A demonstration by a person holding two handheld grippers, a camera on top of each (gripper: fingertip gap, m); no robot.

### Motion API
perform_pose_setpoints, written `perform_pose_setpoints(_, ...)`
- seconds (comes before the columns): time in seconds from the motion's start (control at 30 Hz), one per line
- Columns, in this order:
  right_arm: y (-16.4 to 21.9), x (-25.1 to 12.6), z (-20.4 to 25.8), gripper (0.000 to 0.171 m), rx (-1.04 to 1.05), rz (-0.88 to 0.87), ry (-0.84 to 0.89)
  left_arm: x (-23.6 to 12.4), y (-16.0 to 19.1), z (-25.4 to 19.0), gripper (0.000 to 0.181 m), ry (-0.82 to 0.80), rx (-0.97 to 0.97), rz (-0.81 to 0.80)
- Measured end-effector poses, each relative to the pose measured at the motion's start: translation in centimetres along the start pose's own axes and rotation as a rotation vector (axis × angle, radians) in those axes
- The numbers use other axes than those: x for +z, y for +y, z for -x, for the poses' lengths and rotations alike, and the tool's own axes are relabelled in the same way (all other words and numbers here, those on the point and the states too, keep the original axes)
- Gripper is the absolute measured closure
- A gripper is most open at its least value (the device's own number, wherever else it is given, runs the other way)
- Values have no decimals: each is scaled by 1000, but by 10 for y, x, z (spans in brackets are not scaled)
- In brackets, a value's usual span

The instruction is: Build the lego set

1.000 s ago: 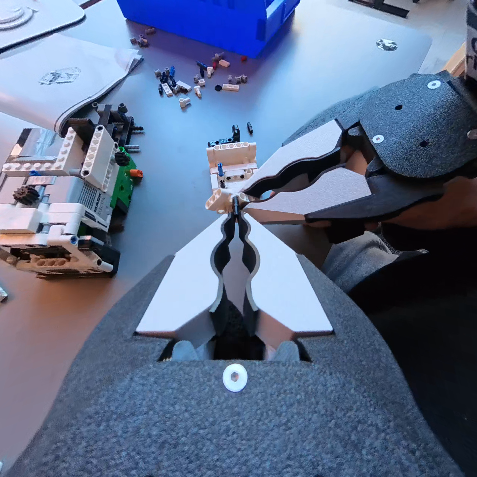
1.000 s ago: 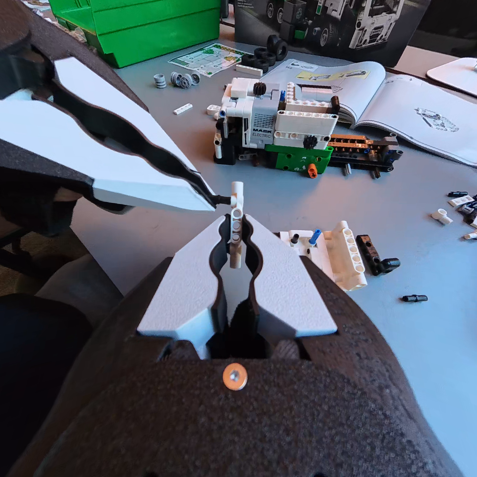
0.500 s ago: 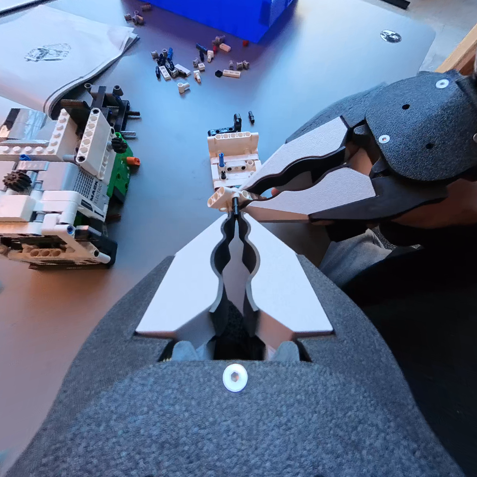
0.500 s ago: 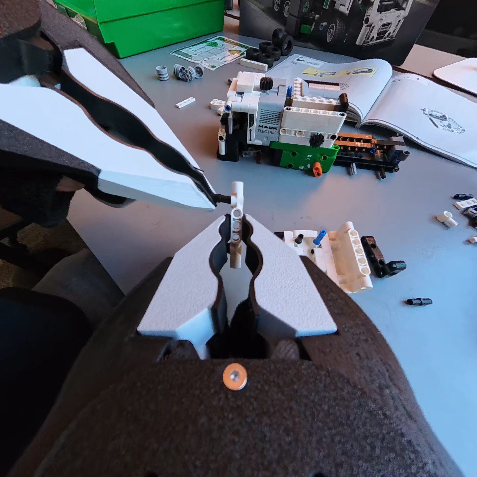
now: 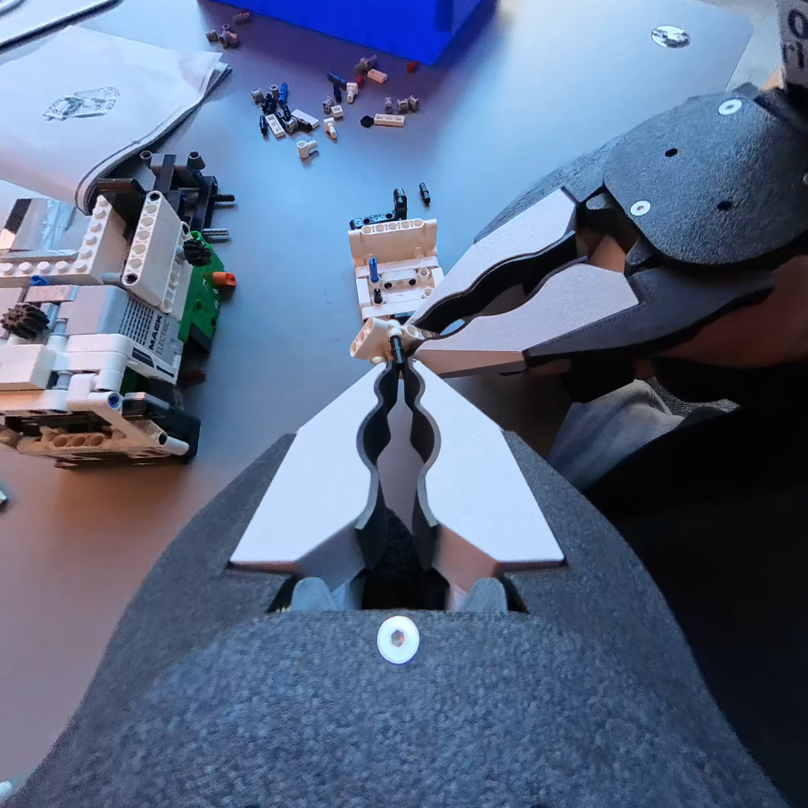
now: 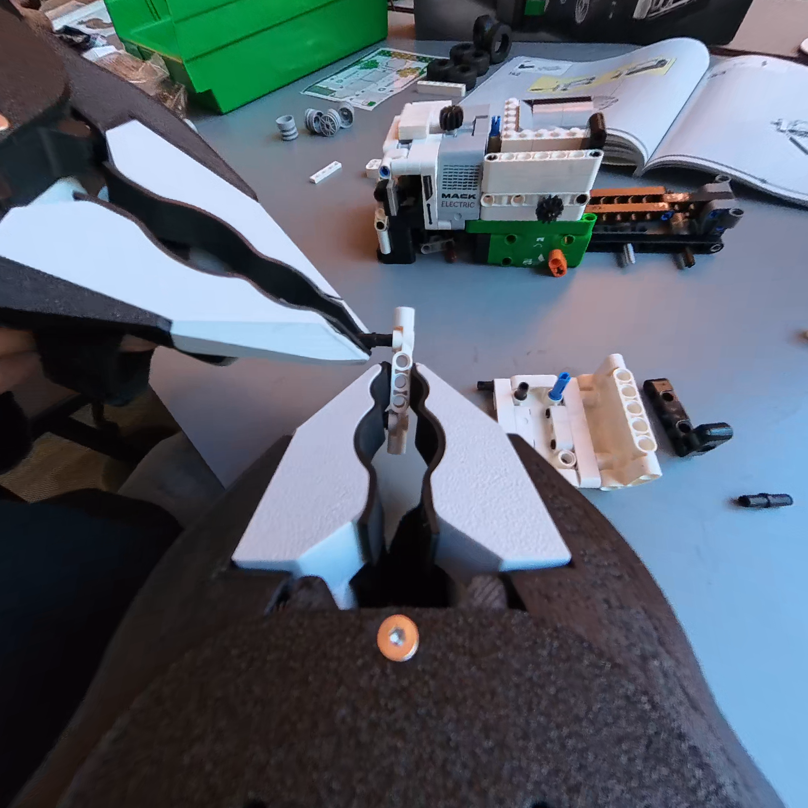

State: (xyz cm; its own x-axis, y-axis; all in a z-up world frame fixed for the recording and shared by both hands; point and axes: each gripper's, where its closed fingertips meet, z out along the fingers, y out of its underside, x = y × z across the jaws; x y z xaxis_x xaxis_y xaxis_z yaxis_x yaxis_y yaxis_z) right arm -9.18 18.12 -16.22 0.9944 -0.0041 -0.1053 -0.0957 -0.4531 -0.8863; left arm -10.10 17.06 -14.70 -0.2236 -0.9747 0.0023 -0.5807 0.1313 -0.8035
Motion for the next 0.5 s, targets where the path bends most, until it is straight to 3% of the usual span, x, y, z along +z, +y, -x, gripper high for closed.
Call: perform_pose_setpoints(0.5,1,-1,3,164,61,0,-66,2,2,0,179,6,87,17)
